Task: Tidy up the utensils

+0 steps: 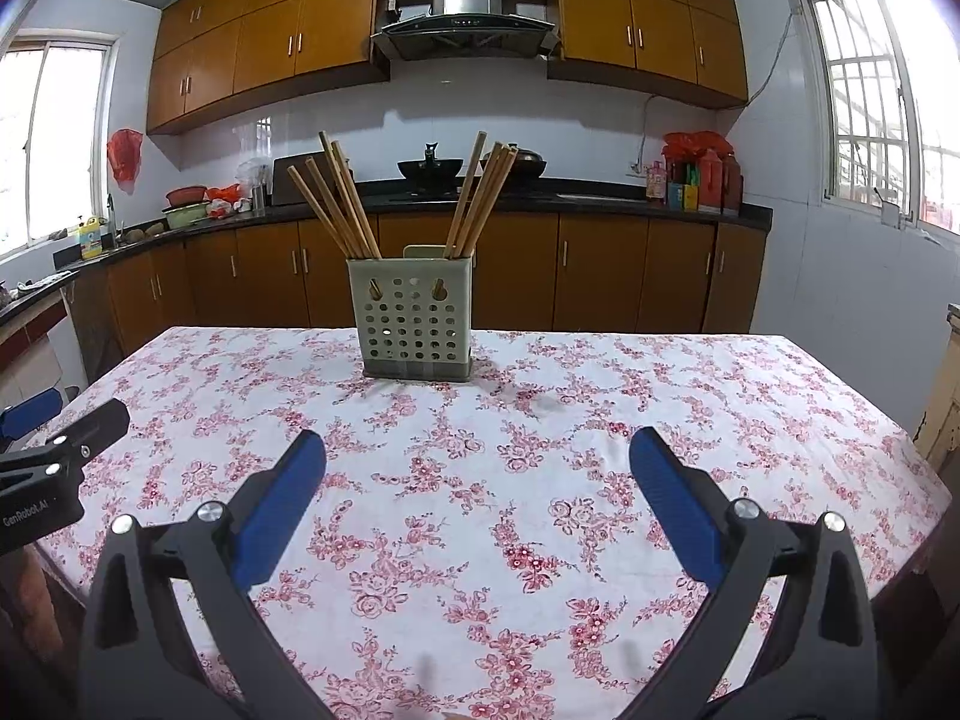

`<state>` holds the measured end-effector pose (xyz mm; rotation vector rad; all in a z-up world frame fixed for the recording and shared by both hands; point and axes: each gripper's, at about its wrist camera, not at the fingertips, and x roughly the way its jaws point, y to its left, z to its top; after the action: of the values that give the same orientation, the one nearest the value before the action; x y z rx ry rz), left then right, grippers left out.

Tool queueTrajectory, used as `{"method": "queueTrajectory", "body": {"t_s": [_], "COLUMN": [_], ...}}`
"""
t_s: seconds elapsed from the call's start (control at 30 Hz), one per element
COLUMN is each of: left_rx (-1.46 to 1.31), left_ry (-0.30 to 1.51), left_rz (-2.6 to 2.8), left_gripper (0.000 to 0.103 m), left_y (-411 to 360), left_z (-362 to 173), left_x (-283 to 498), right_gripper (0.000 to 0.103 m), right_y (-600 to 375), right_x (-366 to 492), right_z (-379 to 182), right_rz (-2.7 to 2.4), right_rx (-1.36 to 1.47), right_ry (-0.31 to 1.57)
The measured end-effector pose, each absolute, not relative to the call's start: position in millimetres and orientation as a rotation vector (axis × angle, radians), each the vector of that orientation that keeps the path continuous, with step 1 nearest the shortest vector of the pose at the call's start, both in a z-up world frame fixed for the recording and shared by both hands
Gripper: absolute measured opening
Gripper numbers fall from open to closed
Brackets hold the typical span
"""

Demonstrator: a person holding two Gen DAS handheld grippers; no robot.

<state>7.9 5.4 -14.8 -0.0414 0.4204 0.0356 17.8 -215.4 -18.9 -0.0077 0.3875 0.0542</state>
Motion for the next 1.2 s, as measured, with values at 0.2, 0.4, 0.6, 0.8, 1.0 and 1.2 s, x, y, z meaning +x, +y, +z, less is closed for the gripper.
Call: {"method": "queueTrajectory", "body": {"t_s": [0.2, 0.4, 0.6, 0.8, 1.0, 1.2], "left_rx": [-0.046, -0.046, -0.045, -0.045, -0.045, -0.045], "left_ry": [0.424, 0.425, 0.427, 0.427, 0.427, 0.429], "left_rz": [0.034, 0.033, 0.029, 0.029, 0.029, 0.028], "left_gripper": [0.101, 0.101, 0.101, 0.101, 0.101, 0.101], "left_y": [4.7, 4.2, 3.9, 4.0, 4.1, 4.1], "left_z": [-14.5, -14.9, -15.0, -15.0, -14.8, -14.9], "left_x": [8.2, 8.4, 9.3, 9.2, 9.2, 9.8], "right_gripper": [0.099, 0.099, 0.099, 0.099, 0.099, 0.099], "right_y": [-215.9, -216.4, -216.4, -215.9, -216.4, -216.4], "right_x": [17.9, 17.9, 17.9, 18.2, 18.3, 18.3], "right_z": [-19.8, -19.7, -19.6, -20.2, -20.5, -20.3], "right_rz": [0.055, 0.055, 0.056, 0.055, 0.055, 0.055], "right_rx": [-0.001, 0.0, -0.001, 0.0, 0.0, 0.001], "right_ry": [0.392, 0.392, 0.392, 0.393, 0.394, 0.394]}}
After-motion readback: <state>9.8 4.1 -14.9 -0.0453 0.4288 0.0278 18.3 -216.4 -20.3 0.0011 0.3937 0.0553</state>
